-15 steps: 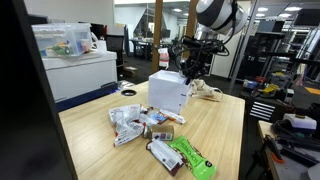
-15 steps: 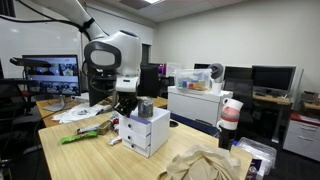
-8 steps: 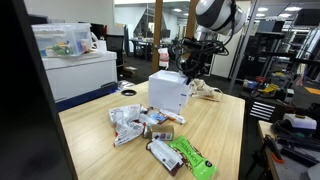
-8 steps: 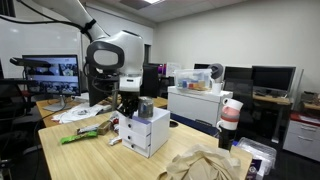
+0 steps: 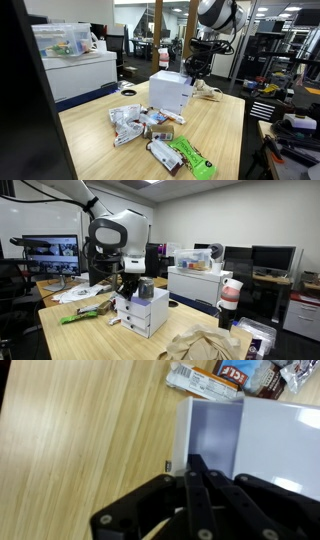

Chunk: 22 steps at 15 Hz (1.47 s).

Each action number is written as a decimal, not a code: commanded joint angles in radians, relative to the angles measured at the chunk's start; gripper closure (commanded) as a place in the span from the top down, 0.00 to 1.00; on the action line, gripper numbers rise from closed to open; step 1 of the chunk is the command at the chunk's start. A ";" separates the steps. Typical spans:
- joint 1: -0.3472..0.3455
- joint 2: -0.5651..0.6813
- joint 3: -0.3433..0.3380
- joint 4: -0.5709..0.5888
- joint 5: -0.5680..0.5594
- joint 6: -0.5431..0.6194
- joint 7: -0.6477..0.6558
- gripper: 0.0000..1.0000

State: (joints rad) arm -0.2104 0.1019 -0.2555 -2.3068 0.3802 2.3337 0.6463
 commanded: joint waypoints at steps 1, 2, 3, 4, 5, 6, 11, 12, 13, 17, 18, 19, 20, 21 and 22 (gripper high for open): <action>-0.015 -0.009 0.000 -0.013 -0.005 -0.048 -0.070 0.00; -0.015 -0.009 -0.001 -0.013 -0.004 -0.055 -0.076 0.00; -0.015 -0.011 -0.002 -0.014 -0.005 -0.058 -0.081 0.00; -0.014 -0.009 -0.003 -0.012 -0.011 -0.052 -0.079 0.00; -0.014 -0.004 -0.004 -0.008 -0.012 -0.053 -0.080 0.00; -0.014 0.002 -0.005 -0.003 -0.014 -0.050 -0.076 0.00; -0.010 0.020 -0.006 0.015 -0.049 -0.030 -0.059 0.00; -0.008 0.023 -0.007 0.017 -0.066 -0.024 -0.053 0.00; -0.003 0.024 -0.008 0.013 -0.107 0.001 -0.038 0.00; 0.012 0.028 -0.010 0.009 -0.252 0.062 0.013 0.00; 0.016 0.029 -0.011 0.006 -0.285 0.077 0.024 0.00; 0.019 0.030 -0.011 0.004 -0.313 0.087 0.037 0.00; 0.022 0.031 -0.011 0.001 -0.336 0.096 0.046 0.00; 0.026 0.031 -0.013 -0.005 -0.365 0.106 0.061 0.00; 0.030 0.030 -0.013 -0.013 -0.392 0.109 0.075 0.00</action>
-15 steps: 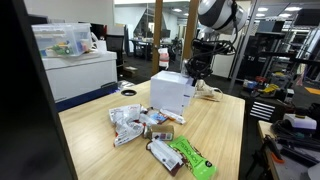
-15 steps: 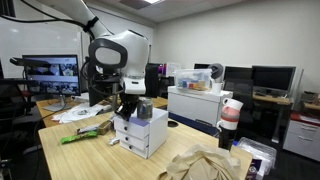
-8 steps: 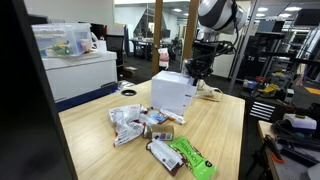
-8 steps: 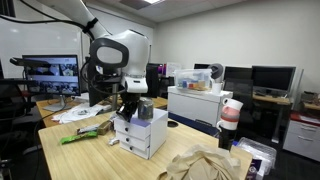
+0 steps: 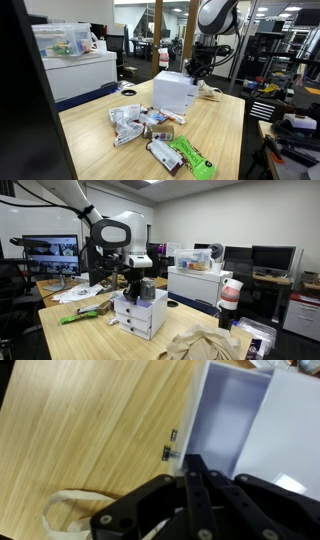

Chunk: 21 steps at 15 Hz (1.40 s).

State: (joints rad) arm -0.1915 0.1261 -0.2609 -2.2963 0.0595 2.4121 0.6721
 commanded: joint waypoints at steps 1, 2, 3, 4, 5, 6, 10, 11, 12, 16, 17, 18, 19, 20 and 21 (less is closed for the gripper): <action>0.012 0.003 -0.008 -0.028 -0.089 0.029 0.057 0.00; 0.014 -0.001 -0.008 -0.036 -0.109 0.028 0.066 0.00; 0.016 -0.005 -0.008 -0.047 -0.130 0.028 0.073 0.00; 0.018 -0.010 -0.007 -0.056 -0.140 0.026 0.076 0.00; 0.019 -0.012 -0.006 -0.062 -0.153 0.025 0.083 0.00; 0.019 -0.017 -0.006 -0.075 -0.156 0.022 0.082 0.00; 0.011 -0.028 -0.003 -0.079 -0.143 0.015 0.074 0.00; 0.009 -0.030 -0.004 -0.075 -0.135 0.010 0.069 0.00; 0.007 -0.036 -0.004 -0.077 -0.129 0.007 0.061 0.00; 0.005 -0.061 0.000 -0.105 -0.105 -0.007 0.033 0.00; 0.003 -0.067 0.000 -0.114 -0.101 -0.008 0.029 0.00; 0.002 -0.073 -0.001 -0.122 -0.097 -0.010 0.026 0.00; -0.001 -0.079 -0.002 -0.127 -0.094 -0.014 0.022 0.00; -0.003 -0.085 -0.003 -0.134 -0.092 -0.016 0.020 0.00; -0.006 -0.092 -0.004 -0.141 -0.088 -0.018 0.018 0.00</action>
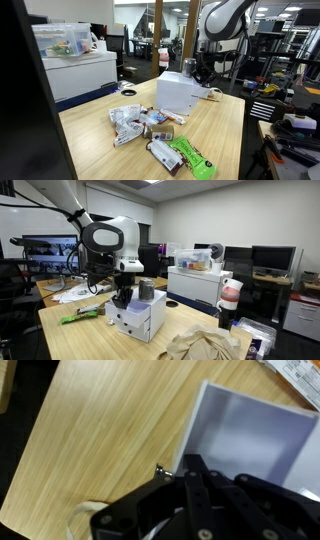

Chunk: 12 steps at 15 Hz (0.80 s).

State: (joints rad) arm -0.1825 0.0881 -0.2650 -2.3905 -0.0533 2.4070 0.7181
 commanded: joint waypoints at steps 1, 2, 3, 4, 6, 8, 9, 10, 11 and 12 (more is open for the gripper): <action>-0.017 -0.062 -0.001 -0.055 0.026 -0.015 -0.028 0.00; -0.019 -0.069 -0.003 -0.064 0.027 -0.017 -0.029 0.00; -0.022 -0.074 -0.003 -0.069 0.027 -0.019 -0.029 0.00; -0.028 -0.085 -0.004 -0.081 0.027 -0.020 -0.030 0.00; -0.033 -0.098 -0.007 -0.094 0.028 -0.020 -0.029 0.00; -0.041 -0.094 -0.010 -0.083 0.024 -0.014 -0.028 0.00; -0.044 -0.090 -0.010 -0.076 0.025 -0.011 -0.035 0.00; -0.046 -0.077 -0.012 -0.053 0.017 0.001 -0.039 0.00; -0.046 -0.075 -0.012 -0.043 0.022 0.005 -0.043 0.00; -0.045 -0.086 -0.007 -0.029 0.022 0.010 -0.056 0.00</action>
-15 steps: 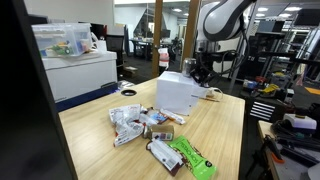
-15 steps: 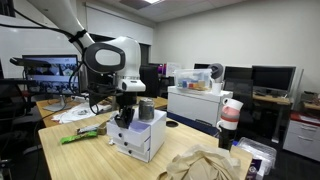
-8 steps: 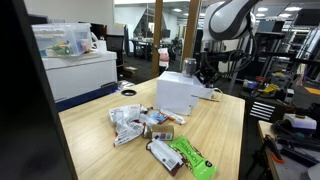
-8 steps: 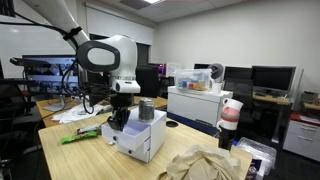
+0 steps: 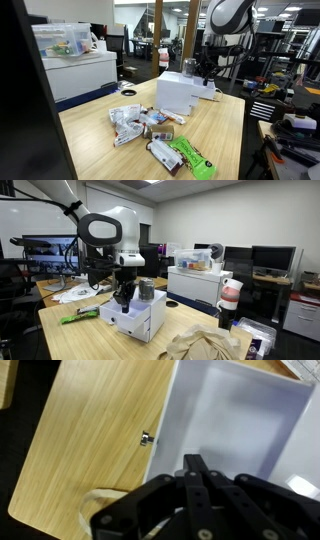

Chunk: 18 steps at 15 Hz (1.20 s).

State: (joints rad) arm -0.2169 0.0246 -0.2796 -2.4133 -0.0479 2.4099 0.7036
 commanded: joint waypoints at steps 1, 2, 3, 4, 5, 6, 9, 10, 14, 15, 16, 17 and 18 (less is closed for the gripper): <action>-0.005 -0.083 0.014 -0.009 -0.019 0.016 -0.066 0.00; -0.005 -0.113 0.020 -0.013 -0.027 0.027 -0.095 0.00; -0.007 -0.151 0.031 -0.014 -0.038 0.025 -0.129 0.00; -0.003 -0.202 0.048 -0.011 -0.024 0.013 -0.184 0.00; 0.001 -0.212 0.059 -0.012 -0.002 0.015 -0.216 0.00; 0.015 -0.234 0.077 -0.016 0.040 0.014 -0.258 0.00; 0.068 -0.255 0.112 -0.028 0.158 0.035 -0.375 0.00; 0.090 -0.254 0.122 -0.030 0.202 0.050 -0.424 0.00; 0.155 -0.230 0.128 -0.027 0.358 0.042 -0.585 0.00; 0.167 -0.225 0.128 -0.029 0.392 0.037 -0.621 0.00; 0.182 -0.214 0.127 -0.034 0.430 0.031 -0.672 0.00; 0.192 -0.204 0.128 -0.039 0.461 0.023 -0.720 0.00; 0.198 -0.192 0.131 -0.045 0.482 0.016 -0.757 0.00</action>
State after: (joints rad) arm -0.0226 -0.1735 -0.1486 -2.4483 0.3905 2.4343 0.0145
